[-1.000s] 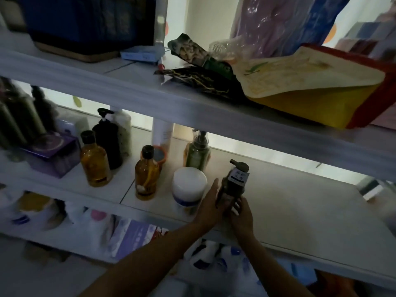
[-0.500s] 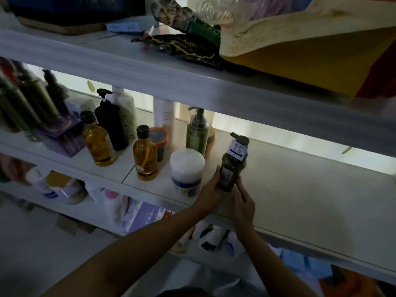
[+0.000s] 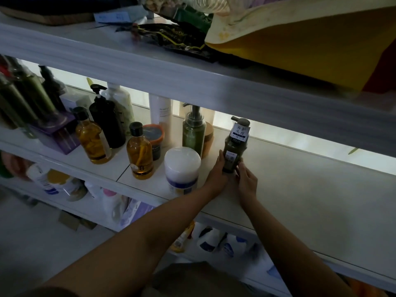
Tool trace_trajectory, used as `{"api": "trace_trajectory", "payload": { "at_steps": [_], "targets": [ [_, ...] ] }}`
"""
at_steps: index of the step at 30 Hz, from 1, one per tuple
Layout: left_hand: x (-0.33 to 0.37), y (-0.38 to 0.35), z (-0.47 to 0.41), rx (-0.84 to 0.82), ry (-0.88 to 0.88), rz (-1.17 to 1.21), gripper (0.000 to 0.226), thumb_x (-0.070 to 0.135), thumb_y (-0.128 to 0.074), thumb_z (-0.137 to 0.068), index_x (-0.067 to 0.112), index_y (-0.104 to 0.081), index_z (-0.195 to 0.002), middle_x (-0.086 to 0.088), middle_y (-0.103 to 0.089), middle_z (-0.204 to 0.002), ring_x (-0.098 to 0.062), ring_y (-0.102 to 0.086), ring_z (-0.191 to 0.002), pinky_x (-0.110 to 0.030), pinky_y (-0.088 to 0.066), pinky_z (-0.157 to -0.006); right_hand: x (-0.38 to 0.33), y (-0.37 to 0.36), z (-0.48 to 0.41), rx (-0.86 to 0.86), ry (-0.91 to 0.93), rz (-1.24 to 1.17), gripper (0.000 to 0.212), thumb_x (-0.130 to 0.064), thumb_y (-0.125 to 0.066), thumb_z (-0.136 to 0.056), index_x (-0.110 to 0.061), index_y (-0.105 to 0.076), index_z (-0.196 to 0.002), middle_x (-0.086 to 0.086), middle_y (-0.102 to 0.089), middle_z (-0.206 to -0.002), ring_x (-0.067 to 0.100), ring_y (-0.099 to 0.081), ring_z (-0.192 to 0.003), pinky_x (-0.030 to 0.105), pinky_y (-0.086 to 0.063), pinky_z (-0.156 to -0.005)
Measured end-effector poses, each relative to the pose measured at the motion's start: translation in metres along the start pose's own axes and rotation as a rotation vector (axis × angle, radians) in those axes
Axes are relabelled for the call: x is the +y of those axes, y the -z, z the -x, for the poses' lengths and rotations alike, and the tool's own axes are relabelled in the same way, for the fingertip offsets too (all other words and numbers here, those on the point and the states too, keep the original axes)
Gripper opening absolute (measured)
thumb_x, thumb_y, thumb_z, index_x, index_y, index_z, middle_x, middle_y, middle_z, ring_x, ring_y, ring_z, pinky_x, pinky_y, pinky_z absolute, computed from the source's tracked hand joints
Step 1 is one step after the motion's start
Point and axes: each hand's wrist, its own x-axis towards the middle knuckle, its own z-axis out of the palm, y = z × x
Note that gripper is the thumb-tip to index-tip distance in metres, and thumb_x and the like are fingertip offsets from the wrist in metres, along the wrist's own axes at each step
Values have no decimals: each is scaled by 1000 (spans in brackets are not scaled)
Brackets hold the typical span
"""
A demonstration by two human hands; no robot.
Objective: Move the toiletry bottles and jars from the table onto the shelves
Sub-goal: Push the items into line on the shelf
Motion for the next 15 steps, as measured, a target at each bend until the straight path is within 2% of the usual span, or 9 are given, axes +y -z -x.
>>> {"api": "trace_trajectory", "payload": {
  "at_steps": [1,4,6,7,10,15],
  "targets": [
    [0,-1,-4,7,21,8,79,58,-35,-84,27,-6,-151,-8,-32,-151,-21,-34,-137,-42,-31,-113,-1,0,-3,-7,-6,5,42,-35,-47,-97,-12,-54,-132,11,-59,-129,22,-55,-118,38,-46,-101],
    [4,-2,-12,8,23,-26,76,57,-34,-88,25,-6,-152,-10,-34,-150,-26,-34,-137,-47,-32,-112,2,-1,-11,-29,0,21,42,-36,-47,-97,-15,-53,-133,10,-59,-129,21,-55,-118,41,-46,-101],
    [7,-1,-16,12,57,-15,91,68,-31,-75,25,-7,-152,-9,-32,-152,-25,-33,-138,-46,-31,-113,4,-1,-16,-34,-1,20,41,-37,-48,-96,-18,-53,-132,8,-60,-129,20,-56,-117,45,-46,-101],
    [5,-2,-19,9,63,-18,90,66,-32,-76,25,-6,-152,-9,-30,-153,-25,-31,-139,-47,-30,-114,4,-1,-18,-37,-6,25,41,-37,-48,-96,-19,-53,-132,8,-60,-129,20,-56,-117,45,-46,-101],
    [7,-1,-19,-8,76,-50,73,45,-38,-94,23,1,-152,-11,-25,-155,-27,-27,-141,-46,-28,-115,5,0,-22,-49,-6,48,41,-36,-48,-96,-20,-51,-133,8,-58,-131,20,-55,-118,45,-45,-102],
    [3,3,-24,-28,51,-152,69,13,-39,-100,19,7,-150,-10,-21,-155,-25,-25,-141,-31,-25,-111,2,6,-20,-101,21,92,41,-32,-44,-99,-18,-46,-137,7,-54,-134,20,-51,-122,40,-42,-106]
  ]
}}
